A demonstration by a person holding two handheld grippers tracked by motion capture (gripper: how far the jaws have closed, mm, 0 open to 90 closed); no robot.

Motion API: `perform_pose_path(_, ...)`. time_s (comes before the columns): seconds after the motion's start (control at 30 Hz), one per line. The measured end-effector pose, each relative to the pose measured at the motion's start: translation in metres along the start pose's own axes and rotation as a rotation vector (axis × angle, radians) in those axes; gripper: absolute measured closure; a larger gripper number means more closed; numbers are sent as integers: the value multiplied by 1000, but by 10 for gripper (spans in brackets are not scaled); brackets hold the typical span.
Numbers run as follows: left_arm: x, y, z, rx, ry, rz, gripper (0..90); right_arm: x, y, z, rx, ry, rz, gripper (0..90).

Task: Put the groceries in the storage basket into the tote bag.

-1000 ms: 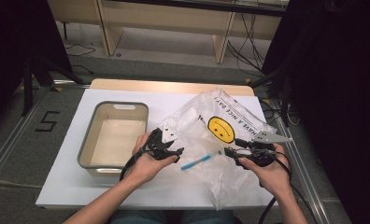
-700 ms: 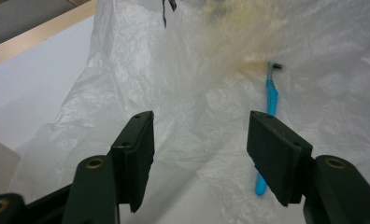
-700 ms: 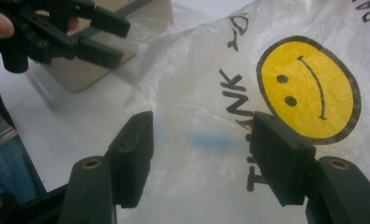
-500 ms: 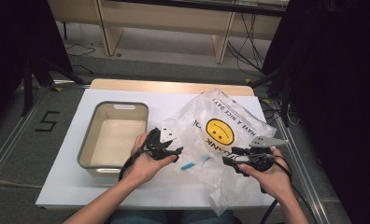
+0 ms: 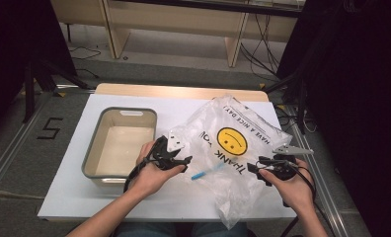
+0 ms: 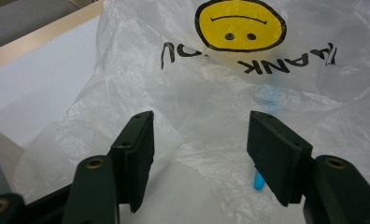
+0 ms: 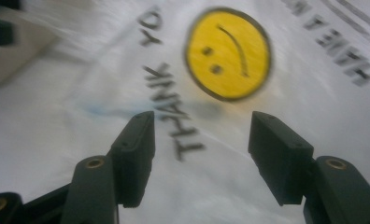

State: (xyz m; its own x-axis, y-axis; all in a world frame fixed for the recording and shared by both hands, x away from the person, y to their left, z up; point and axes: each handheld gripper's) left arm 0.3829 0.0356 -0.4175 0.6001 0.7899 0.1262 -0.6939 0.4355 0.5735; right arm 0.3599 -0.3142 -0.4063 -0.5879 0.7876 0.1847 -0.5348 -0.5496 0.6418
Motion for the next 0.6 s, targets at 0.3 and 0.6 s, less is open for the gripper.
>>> perform_pose_path(0.3, -1, -1, -3, 7, 0, 0, 412, -21, 6, -17, 74, -81, -125, 427)
perform_pose_path(0.6, -2, -2, -8, 17, -1, 3, 412, -25, 2, -25, 126, -89, -163, 429)
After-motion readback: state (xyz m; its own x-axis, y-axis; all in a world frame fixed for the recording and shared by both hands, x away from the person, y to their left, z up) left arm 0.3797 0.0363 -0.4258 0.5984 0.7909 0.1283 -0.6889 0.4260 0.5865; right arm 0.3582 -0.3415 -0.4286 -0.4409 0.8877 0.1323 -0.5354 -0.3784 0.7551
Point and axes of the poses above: each handheld gripper's, and its own axes: y roughly backward along the jaws, z roughly out of its top, x roughly to its left, and after that the axes turned 7 degrees about z, right-handed
